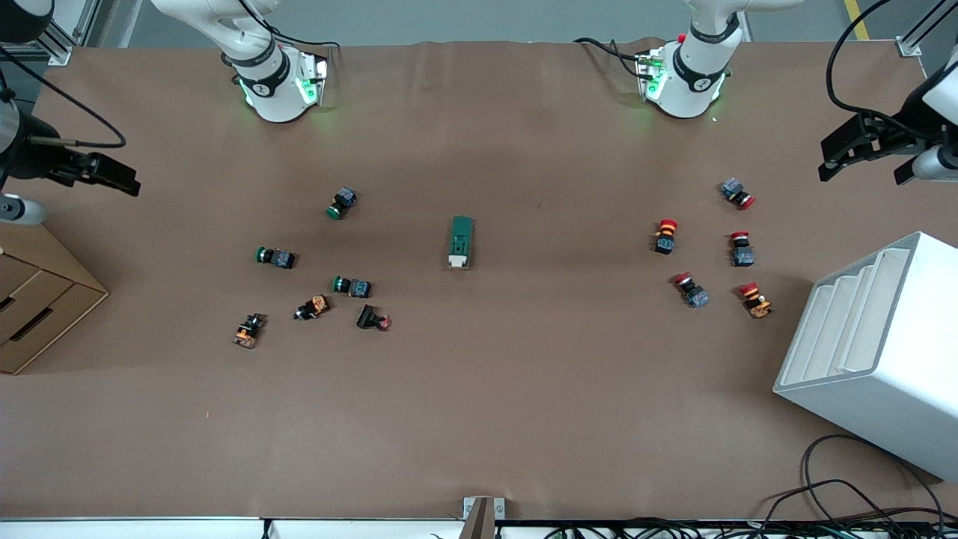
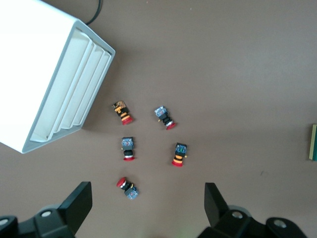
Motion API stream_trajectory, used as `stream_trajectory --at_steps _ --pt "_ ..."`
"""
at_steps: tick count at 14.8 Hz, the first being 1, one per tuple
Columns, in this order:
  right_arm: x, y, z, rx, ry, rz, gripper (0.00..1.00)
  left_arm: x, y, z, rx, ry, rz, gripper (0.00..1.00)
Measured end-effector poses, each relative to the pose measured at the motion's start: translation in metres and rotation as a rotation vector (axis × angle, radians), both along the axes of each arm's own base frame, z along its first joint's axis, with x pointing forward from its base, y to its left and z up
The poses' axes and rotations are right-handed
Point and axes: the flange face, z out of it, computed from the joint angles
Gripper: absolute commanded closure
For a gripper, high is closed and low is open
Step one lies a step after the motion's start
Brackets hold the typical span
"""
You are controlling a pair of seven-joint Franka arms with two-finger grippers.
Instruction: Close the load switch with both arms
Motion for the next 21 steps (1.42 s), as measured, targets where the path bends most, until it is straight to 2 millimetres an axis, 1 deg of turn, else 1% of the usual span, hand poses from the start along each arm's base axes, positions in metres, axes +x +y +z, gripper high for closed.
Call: stream_trajectory --at_steps 1,4,6,11,15,18,21 --pt "-0.006 0.0 0.003 0.001 -0.004 0.0 0.0 -0.006 -0.004 -0.001 0.001 -0.001 -0.007 0.0" --pt "-0.019 0.0 0.014 0.002 -0.022 0.001 0.0 -0.023 -0.025 -0.003 0.006 -0.014 -0.046 0.0" --pt "-0.025 0.001 0.021 0.002 -0.03 0.003 0.0 -0.03 -0.031 -0.004 0.011 -0.014 -0.053 0.0" --pt "-0.031 0.005 0.029 0.0 -0.039 0.011 0.0 -0.029 -0.021 -0.003 0.011 -0.017 -0.034 0.0" --pt "-0.036 0.003 0.035 0.0 -0.05 0.01 0.0 -0.029 -0.019 -0.001 0.01 -0.022 -0.031 0.0" --pt "-0.044 0.001 0.045 0.002 -0.062 0.015 0.0 -0.029 -0.019 0.0 0.009 -0.023 -0.031 0.0" --pt "-0.055 0.003 0.058 0.003 -0.081 0.02 0.0 -0.029 -0.018 0.0 0.008 -0.022 -0.028 0.0"
